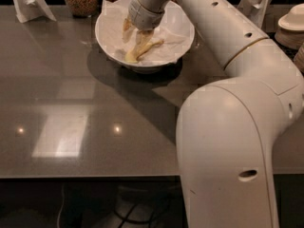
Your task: Pick banana from white bowl
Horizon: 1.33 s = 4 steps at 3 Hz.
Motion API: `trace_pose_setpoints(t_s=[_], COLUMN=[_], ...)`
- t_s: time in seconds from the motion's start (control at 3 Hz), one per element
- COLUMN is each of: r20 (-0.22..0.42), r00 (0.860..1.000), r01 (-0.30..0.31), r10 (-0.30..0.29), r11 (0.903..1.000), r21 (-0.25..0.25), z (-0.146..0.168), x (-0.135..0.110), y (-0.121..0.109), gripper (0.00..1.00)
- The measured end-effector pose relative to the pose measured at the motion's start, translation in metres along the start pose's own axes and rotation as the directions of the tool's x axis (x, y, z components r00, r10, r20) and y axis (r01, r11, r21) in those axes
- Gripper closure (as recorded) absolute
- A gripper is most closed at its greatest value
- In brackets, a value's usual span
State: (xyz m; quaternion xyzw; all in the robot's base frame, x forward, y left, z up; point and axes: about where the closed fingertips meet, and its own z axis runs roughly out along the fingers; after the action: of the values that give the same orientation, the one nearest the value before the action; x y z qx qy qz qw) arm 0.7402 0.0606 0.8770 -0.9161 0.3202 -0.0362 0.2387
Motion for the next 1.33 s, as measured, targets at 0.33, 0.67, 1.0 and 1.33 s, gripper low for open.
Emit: trace_pose_setpoints(t_s=[0.33, 0.67, 1.0, 1.33], r20=[-0.013, -0.024, -0.026, -0.025], r00=[1.0, 1.0, 1.0, 1.0], r01=[0.011, 0.012, 0.011, 0.012], r10=[-0.012, -0.013, -0.013, -0.014], r11=[0.9992, 0.9983, 0.9972, 0.9965], r21=[-0.039, -0.057, -0.073, -0.082], z=[0.004, 0.005, 0.008, 0.013], x=[0.005, 0.011, 0.015, 0.018], y=[0.005, 0.009, 0.013, 0.014], gripper=[0.55, 0.52, 0.49, 0.48])
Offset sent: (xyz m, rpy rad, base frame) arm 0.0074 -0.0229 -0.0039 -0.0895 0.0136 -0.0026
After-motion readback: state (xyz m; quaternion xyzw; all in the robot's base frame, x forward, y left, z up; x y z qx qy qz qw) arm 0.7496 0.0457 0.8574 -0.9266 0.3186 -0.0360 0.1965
